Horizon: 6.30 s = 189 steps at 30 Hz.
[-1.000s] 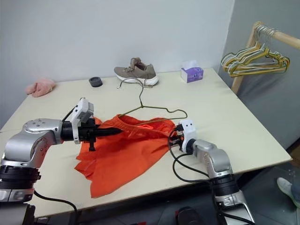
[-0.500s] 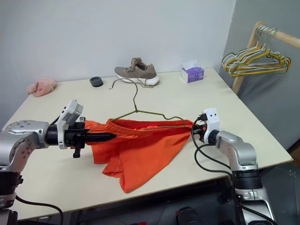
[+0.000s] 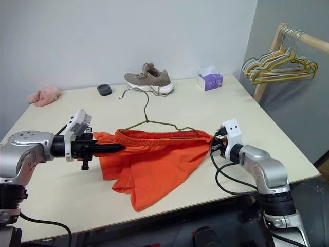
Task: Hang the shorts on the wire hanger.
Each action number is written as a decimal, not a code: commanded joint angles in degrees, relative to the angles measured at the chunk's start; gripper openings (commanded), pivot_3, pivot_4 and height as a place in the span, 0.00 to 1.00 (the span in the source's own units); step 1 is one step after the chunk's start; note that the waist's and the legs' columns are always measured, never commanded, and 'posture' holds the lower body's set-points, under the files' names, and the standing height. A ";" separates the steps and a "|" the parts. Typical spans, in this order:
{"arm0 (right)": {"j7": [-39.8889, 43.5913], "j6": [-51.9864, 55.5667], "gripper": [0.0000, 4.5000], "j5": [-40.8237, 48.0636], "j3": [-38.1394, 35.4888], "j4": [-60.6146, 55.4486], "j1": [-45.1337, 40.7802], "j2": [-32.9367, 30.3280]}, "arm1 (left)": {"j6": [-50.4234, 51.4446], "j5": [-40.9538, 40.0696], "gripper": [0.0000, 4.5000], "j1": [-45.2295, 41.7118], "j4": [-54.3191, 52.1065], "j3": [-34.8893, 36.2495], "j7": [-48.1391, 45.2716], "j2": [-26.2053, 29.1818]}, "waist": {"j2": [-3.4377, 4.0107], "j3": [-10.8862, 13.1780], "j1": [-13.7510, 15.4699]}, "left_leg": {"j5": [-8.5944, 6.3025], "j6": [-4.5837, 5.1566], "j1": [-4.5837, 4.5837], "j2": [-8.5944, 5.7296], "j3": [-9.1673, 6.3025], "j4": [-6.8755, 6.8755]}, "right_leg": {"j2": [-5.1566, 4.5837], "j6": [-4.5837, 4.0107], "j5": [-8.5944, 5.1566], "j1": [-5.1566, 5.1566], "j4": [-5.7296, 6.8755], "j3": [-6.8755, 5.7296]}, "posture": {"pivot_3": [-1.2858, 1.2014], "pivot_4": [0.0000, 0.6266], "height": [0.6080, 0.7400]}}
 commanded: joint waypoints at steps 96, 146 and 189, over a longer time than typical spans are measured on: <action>13.87 8.73 0.00 -14.51 -15.47 -9.13 11.89 -16.87 | -1.05 -8.62 0.91 1.07 -19.89 -1.44 14.85 -22.16 | -0.03 -0.09 -2.72 | 0.00 -0.01 -0.41 -0.13 -0.19 1.02 | -0.09 0.17 0.08 0.05 0.36 -0.13 | 0.36 0.00 1.00; -23.01 30.09 0.00 -16.60 -41.09 21.75 -21.69 -19.91 | -8.11 -6.86 1.00 -10.87 -19.16 -13.61 15.65 -39.66 | 0.29 -0.24 -10.94 | -0.35 0.61 0.43 -0.16 1.24 0.77 | -0.11 0.93 0.42 0.94 -0.98 1.19 | 0.34 0.00 1.00; -31.88 8.66 0.99 -23.92 -29.28 -14.35 -17.62 -8.93 | -8.89 -5.64 1.00 -9.70 -18.23 -12.53 16.71 -37.02 | 0.31 -0.21 -12.39 | -0.46 0.74 0.34 -0.13 1.59 0.52 | -0.11 1.03 0.44 0.59 -1.16 1.57 | 0.34 0.00 1.00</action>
